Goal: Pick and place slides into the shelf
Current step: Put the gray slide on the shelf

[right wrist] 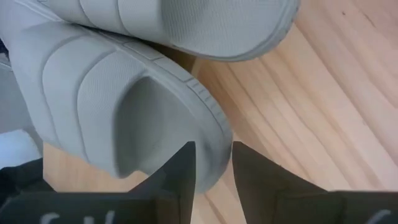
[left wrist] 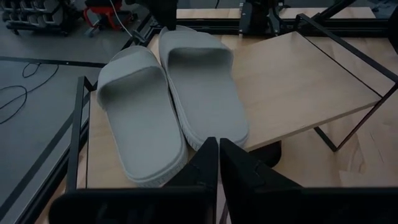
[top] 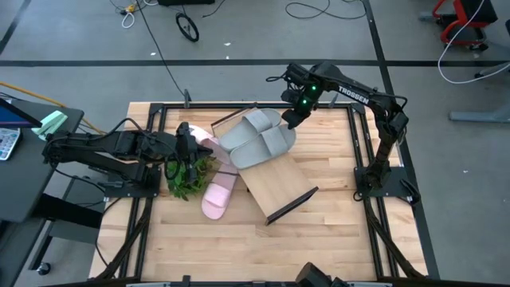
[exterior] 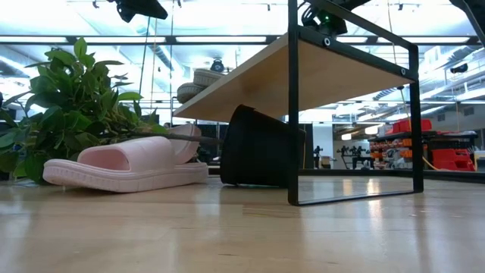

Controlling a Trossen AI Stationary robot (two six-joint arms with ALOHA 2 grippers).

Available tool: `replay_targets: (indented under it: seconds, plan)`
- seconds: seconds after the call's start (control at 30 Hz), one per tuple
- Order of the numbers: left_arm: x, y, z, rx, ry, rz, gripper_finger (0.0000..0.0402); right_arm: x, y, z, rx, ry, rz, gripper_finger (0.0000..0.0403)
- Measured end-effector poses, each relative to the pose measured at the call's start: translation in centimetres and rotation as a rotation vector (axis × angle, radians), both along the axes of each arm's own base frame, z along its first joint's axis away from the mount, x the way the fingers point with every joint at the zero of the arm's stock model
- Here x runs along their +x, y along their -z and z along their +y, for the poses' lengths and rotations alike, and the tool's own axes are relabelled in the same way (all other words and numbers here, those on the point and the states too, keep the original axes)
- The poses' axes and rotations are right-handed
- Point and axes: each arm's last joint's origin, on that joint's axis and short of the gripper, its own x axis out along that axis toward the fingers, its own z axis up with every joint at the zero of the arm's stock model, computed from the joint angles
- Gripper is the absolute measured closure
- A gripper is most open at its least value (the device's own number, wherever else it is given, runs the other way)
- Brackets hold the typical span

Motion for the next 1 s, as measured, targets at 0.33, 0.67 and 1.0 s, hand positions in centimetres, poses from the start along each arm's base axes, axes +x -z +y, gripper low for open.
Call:
replay_targets:
  seconds: [0.33,0.67,1.0]
  plan:
    - [0.0,0.0,0.0,0.0,0.0,0.0,0.0393,-0.4,0.0,0.2,0.042,-0.022,0.012,0.038]
    - [0.0,0.0,0.0,-0.006,-0.003,-0.002,0.0378,-0.3,0.1,-0.2,-0.037,-0.003,0.031,0.0368]
    - [0.0,0.0,0.0,-0.018,-0.009,-0.006,0.0391,0.5,0.0,0.4,-0.049,-0.021,0.012,0.0333]
